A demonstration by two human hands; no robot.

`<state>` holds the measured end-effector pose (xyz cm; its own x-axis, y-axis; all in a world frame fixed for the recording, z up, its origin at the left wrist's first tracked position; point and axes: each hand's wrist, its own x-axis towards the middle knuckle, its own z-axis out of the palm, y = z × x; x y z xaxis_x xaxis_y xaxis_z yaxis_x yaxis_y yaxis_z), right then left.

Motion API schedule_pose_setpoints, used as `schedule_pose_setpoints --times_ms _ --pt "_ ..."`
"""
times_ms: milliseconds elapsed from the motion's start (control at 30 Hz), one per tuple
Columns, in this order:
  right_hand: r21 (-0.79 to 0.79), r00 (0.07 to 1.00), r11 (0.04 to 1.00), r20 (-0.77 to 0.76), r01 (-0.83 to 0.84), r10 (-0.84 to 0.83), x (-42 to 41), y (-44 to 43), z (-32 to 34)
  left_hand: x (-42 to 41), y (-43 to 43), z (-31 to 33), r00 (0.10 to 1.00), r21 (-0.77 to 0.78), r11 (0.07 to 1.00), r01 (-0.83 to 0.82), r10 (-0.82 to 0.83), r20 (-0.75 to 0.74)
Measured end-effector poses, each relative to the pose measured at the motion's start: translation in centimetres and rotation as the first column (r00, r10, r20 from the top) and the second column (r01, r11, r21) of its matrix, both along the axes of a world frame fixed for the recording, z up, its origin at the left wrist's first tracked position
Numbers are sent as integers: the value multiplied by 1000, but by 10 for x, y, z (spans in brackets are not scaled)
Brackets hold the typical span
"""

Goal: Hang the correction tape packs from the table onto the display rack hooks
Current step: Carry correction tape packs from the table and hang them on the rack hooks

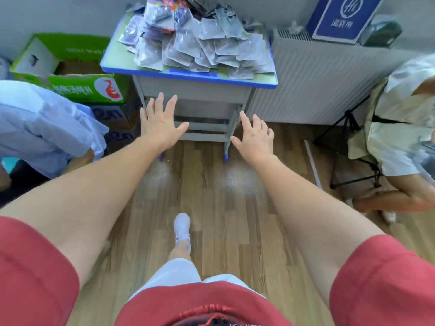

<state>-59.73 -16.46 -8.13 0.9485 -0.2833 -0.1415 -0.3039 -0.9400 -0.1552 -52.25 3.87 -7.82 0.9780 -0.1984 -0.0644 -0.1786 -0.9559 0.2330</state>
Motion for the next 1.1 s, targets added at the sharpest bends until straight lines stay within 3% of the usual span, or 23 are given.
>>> schedule_pose_setpoints --times_ms 167,367,767,967,1100 --pt "-74 1000 997 12 16 -15 111 -24 6 116 -15 9 1000 -31 999 22 -22 18" --pt "-7 999 999 36 40 -39 234 -29 19 239 -22 20 1000 -21 1000 2 -2 10" --pt "35 1000 999 13 5 -6 400 -82 4 393 -67 5 997 -52 995 -80 79 -17" --pt "84 1000 996 -6 -7 8 464 -115 0 453 -82 1 986 12 987 -162 162 -28" --pt "127 998 992 -53 -11 18 490 -122 -7 480 -80 0 967 -5 972 -236 234 -102"
